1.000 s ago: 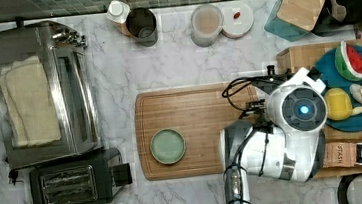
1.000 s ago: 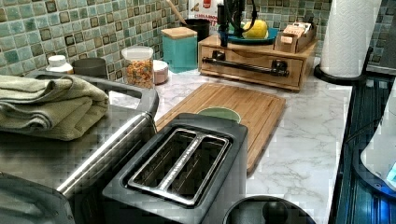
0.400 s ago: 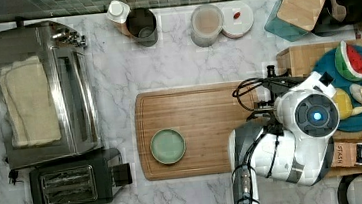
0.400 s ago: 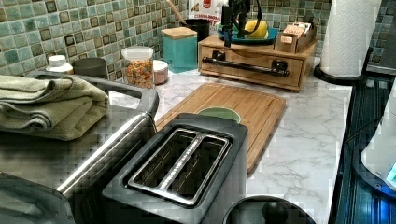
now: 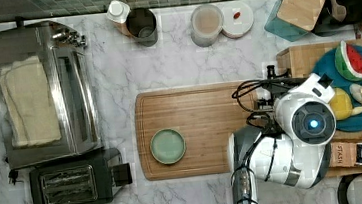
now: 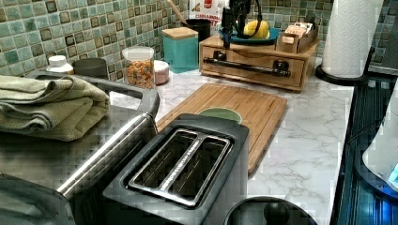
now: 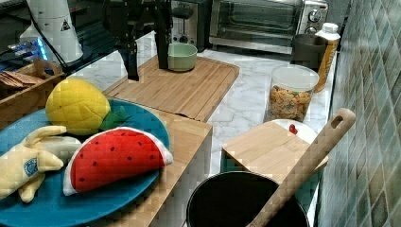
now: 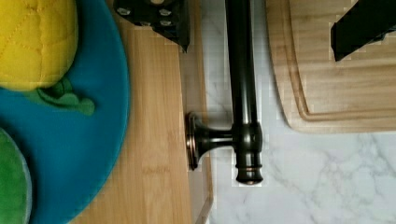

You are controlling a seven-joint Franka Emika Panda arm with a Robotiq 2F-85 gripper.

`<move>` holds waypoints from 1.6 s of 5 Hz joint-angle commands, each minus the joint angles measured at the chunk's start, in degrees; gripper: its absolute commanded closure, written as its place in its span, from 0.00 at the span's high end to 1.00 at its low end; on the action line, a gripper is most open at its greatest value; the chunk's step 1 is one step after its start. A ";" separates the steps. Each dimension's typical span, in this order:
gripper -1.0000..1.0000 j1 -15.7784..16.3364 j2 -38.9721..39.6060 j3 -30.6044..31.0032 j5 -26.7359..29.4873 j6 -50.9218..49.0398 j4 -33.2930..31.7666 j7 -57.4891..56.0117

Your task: Open the drawer.

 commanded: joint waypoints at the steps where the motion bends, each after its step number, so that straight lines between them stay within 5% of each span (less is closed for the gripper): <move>1: 1.00 0.44 0.57 0.35 2.69 3.29 -5.74 0.62; 4: 1.00 -1.32 7.72 -1.44 -3.67 14.79 -7.42 4.41; 7: 1.00 -2.37 10.86 1.71 3.31 8.38 -4.42 -0.89; 8: 1.00 -0.28 11.18 3.87 8.36 3.97 -2.77 -1.94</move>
